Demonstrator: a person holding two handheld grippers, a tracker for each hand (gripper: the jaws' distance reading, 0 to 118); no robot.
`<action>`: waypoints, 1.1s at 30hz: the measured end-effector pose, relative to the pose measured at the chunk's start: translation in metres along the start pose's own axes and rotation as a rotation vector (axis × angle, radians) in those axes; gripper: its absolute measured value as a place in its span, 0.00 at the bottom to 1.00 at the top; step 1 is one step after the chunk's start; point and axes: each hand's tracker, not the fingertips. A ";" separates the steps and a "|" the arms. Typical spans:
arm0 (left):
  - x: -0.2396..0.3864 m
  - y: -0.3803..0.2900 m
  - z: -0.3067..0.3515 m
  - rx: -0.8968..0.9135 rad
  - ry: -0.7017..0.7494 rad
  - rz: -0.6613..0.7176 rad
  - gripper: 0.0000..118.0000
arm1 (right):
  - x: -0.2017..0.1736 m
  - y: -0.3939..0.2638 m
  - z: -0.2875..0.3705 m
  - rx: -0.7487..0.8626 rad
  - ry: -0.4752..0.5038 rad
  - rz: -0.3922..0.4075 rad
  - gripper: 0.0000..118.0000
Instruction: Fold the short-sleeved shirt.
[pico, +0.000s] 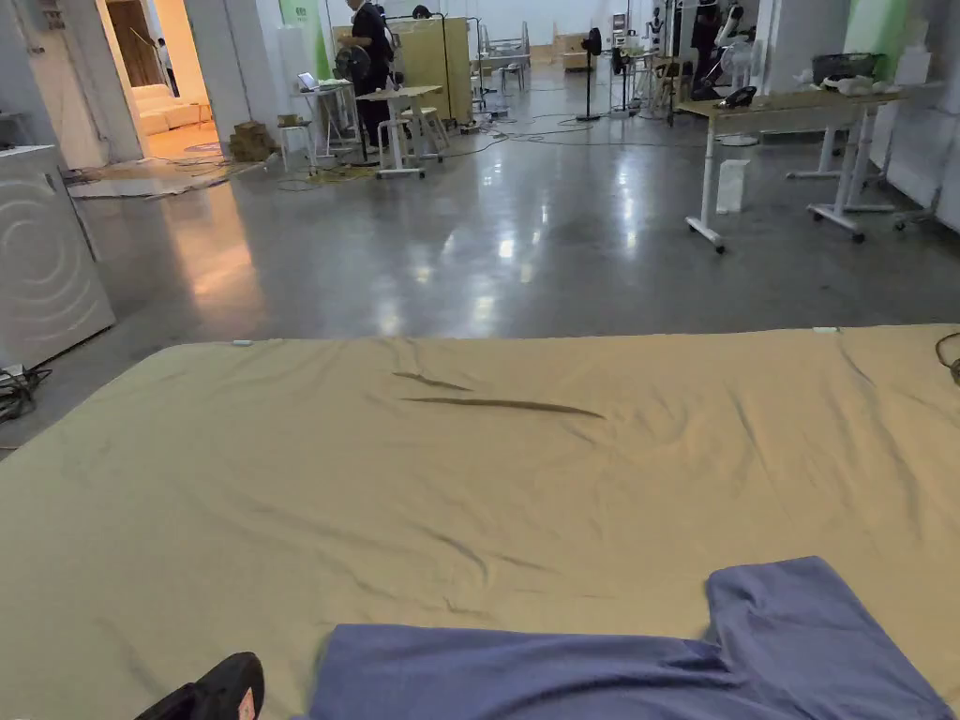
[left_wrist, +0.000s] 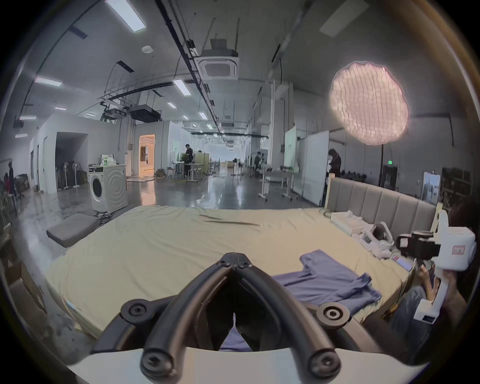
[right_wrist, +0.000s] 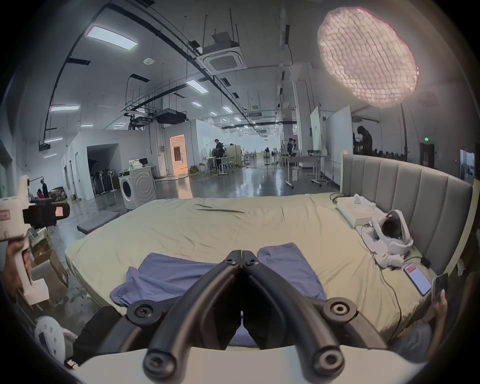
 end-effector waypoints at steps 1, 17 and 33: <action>0.000 -0.002 -0.009 -0.025 -0.017 -0.006 0.01 | 0.001 -0.001 -0.003 -0.006 -0.001 -0.009 0.00; -0.113 -0.086 -0.335 -0.646 0.058 0.061 0.88 | 0.039 -0.046 -0.052 -0.243 -0.046 -0.117 0.00; -0.074 -0.132 -0.397 -0.855 0.068 -0.110 0.26 | 0.054 -0.074 -0.068 -0.400 -0.122 -0.075 0.00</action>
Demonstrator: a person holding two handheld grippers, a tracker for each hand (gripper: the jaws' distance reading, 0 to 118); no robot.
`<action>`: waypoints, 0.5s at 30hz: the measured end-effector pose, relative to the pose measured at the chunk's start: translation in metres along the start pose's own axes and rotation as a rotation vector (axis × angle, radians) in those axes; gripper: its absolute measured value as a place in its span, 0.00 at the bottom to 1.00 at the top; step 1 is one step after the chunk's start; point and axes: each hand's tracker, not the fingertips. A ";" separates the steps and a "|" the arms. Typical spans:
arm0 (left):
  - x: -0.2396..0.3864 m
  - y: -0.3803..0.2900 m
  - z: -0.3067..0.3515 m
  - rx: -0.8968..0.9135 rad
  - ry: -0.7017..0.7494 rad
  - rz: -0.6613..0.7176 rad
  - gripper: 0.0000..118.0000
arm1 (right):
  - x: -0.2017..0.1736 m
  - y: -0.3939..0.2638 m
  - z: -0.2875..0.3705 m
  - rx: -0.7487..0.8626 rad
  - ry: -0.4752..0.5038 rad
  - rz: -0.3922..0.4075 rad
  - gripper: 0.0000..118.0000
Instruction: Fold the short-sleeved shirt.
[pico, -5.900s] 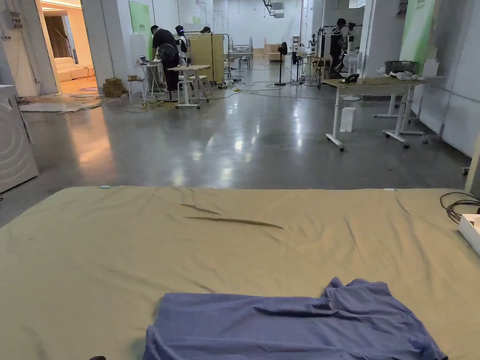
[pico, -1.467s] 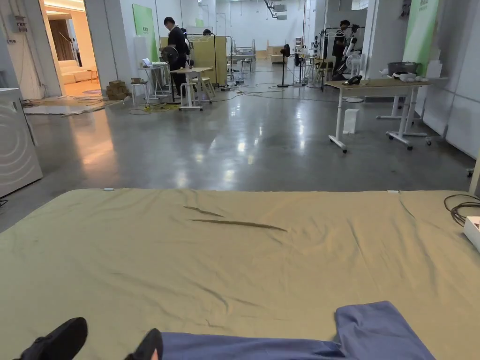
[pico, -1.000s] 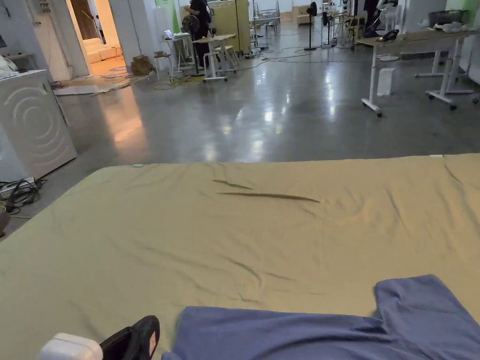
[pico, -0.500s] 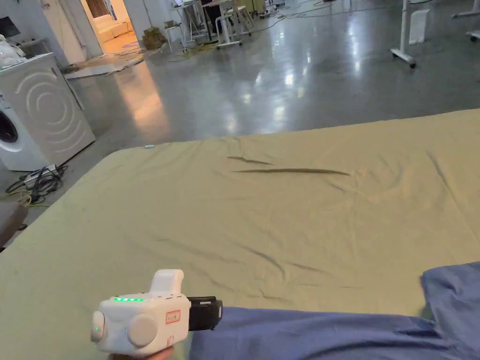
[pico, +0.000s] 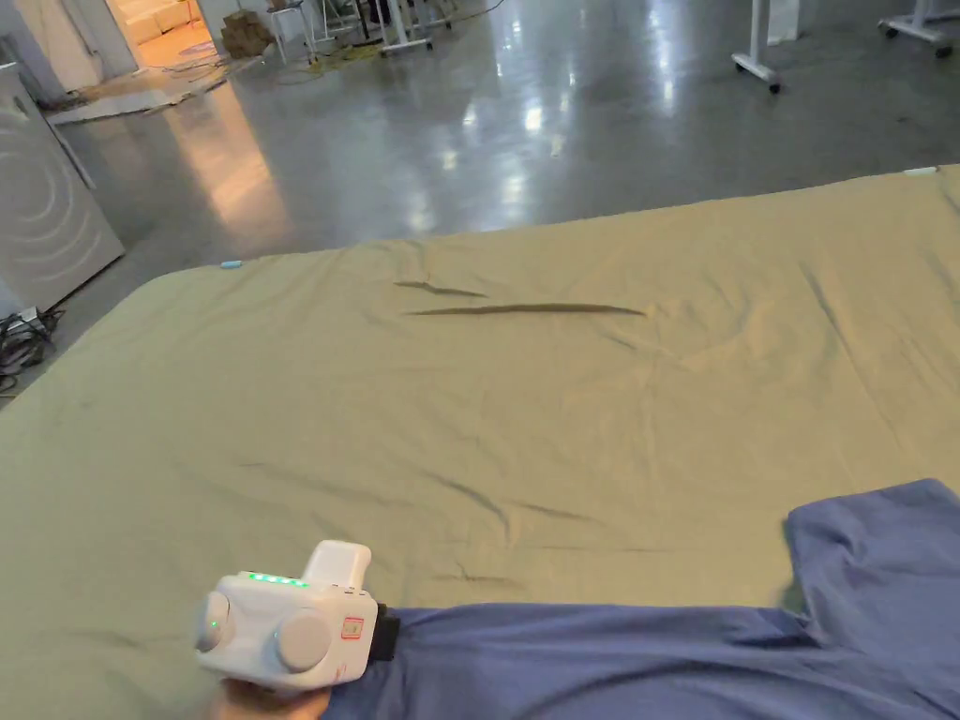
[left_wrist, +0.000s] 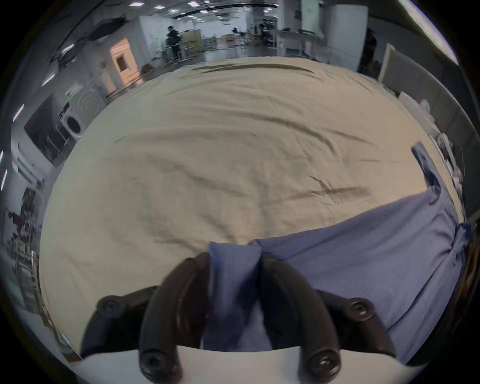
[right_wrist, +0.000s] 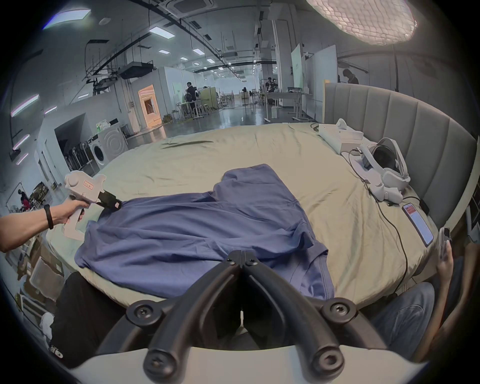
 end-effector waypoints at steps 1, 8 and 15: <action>0.008 0.001 -0.001 -0.002 0.028 -0.043 0.22 | 0.000 0.003 -0.004 -0.008 0.000 0.005 0.00; 0.010 0.000 -0.016 -0.017 0.042 -0.052 0.11 | 0.029 0.054 -0.061 -0.078 -0.016 0.140 0.44; -0.010 0.012 -0.019 -0.060 -0.022 0.030 0.10 | 0.090 0.116 -0.207 -0.249 -0.034 0.187 0.82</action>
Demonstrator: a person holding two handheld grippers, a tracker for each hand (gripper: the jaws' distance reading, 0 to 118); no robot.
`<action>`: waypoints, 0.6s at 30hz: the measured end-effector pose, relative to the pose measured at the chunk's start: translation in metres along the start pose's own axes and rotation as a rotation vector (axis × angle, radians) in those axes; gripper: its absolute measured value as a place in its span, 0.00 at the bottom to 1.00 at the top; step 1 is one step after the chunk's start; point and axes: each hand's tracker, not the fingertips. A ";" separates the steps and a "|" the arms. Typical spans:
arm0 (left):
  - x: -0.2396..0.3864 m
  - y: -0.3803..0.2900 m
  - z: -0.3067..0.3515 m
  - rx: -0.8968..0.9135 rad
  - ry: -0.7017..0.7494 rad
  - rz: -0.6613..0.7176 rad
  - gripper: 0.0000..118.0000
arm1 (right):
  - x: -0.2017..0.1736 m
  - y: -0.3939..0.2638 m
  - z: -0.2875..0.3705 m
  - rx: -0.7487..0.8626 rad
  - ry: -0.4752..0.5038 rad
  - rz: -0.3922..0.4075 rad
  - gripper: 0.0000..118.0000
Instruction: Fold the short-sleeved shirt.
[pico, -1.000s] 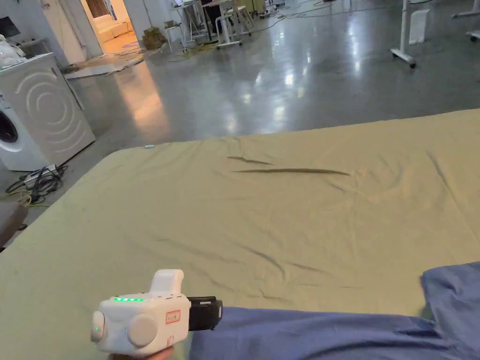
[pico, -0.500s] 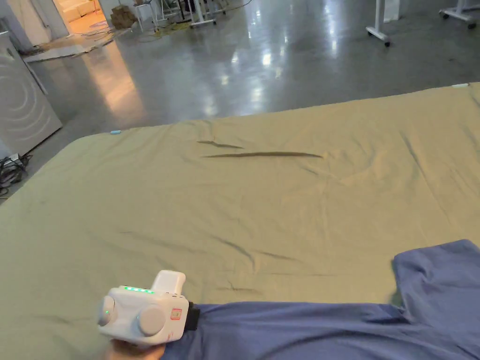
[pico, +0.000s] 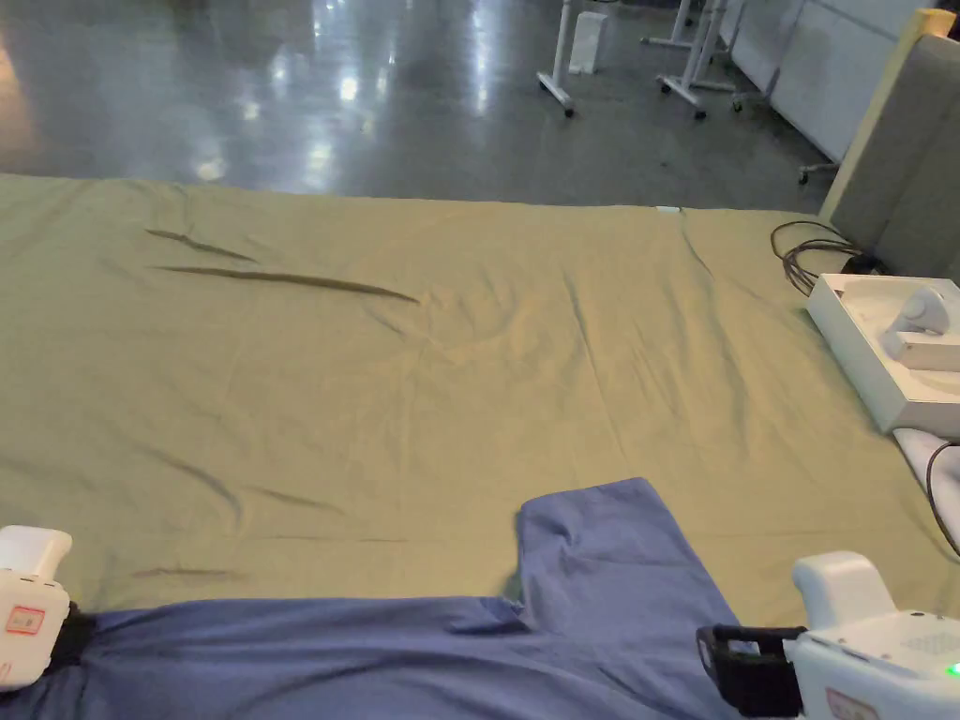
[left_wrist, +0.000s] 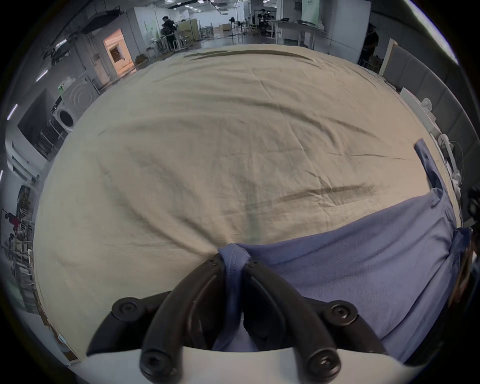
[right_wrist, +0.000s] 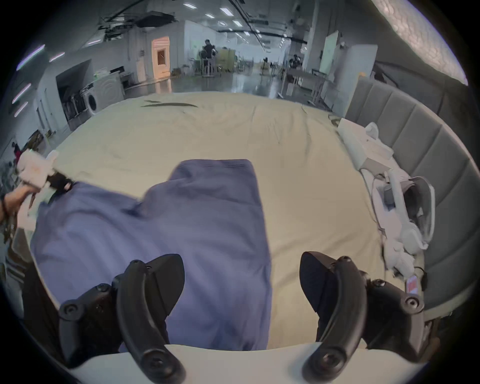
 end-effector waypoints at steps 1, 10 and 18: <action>0.005 0.000 0.006 -0.007 -0.005 0.001 0.10 | 0.011 0.006 -0.019 -0.029 0.001 -0.035 0.82; 0.006 -0.003 0.010 -0.008 -0.033 0.003 0.10 | 0.018 0.008 -0.107 -0.226 -0.084 -0.048 0.81; 0.008 0.002 0.026 -0.001 -0.031 -0.047 0.10 | 0.000 0.033 -0.088 -0.273 0.014 0.024 0.01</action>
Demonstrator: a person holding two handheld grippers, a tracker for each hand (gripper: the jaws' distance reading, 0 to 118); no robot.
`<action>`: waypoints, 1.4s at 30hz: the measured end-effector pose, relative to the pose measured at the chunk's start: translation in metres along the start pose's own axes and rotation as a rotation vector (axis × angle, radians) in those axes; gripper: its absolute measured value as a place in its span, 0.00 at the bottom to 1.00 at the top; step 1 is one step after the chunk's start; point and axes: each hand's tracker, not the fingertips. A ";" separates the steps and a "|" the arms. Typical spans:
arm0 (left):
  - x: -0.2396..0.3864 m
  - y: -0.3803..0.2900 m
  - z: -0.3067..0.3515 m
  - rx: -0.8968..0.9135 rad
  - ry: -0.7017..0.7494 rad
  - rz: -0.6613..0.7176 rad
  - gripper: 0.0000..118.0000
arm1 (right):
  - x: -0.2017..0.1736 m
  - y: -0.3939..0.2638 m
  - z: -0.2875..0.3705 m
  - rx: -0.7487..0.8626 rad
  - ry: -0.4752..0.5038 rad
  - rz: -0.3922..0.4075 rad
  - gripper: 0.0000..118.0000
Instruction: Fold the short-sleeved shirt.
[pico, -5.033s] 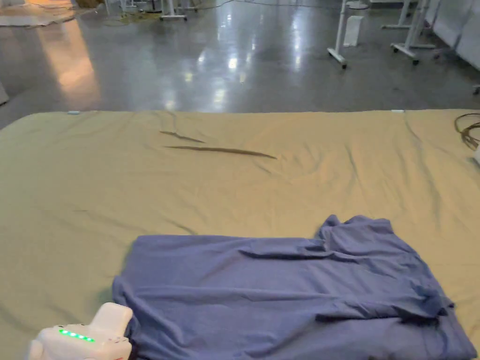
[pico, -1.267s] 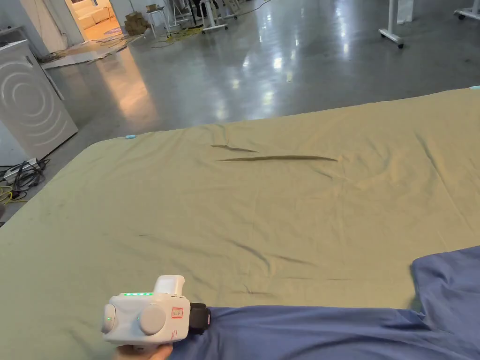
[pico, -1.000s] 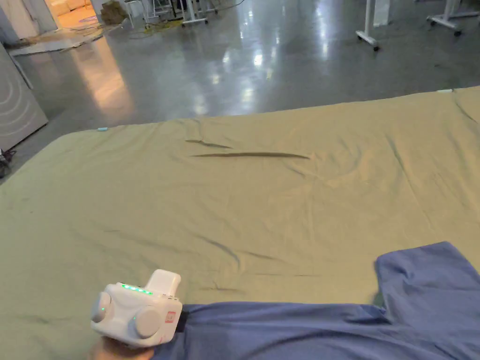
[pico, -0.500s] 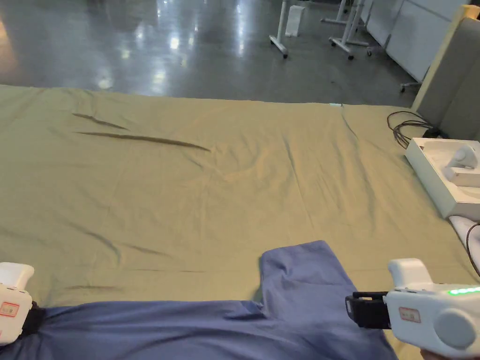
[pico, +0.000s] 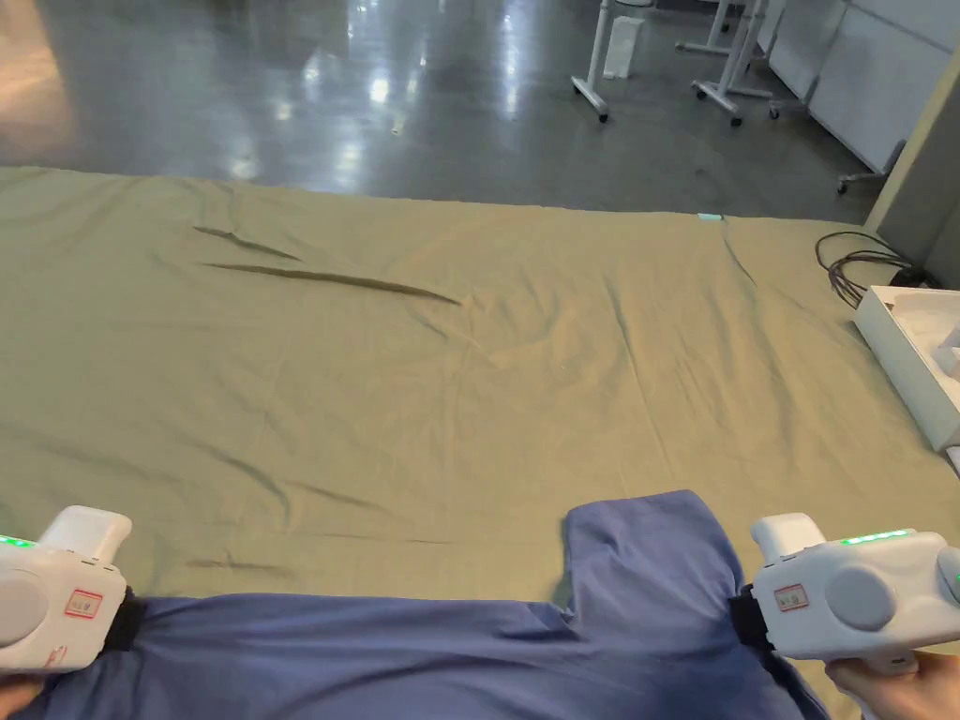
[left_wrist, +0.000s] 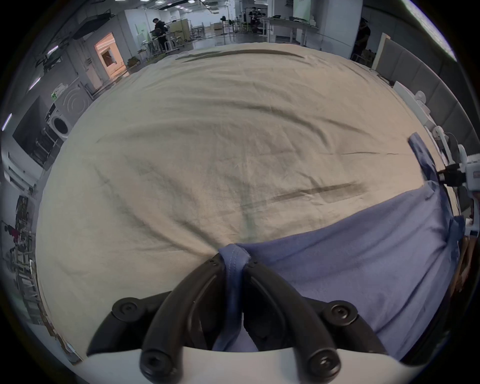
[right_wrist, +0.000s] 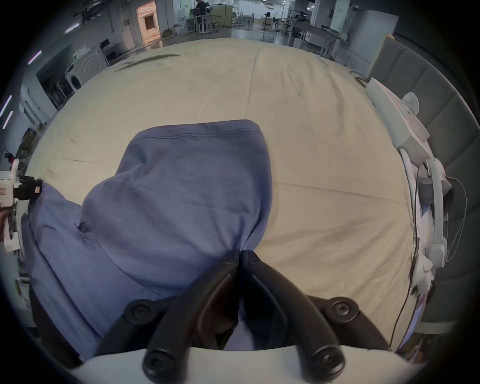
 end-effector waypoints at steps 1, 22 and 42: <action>-0.002 -0.003 0.014 0.034 -0.017 -0.014 0.10 | 0.002 -0.002 0.008 0.015 0.017 0.002 0.01; -0.036 -0.243 0.089 0.197 -0.316 0.330 0.10 | -0.033 -0.228 0.111 0.178 0.069 -0.207 0.01; 0.089 -0.256 0.352 1.064 -0.007 0.085 0.80 | -0.129 -0.255 0.340 0.991 0.060 -0.117 0.93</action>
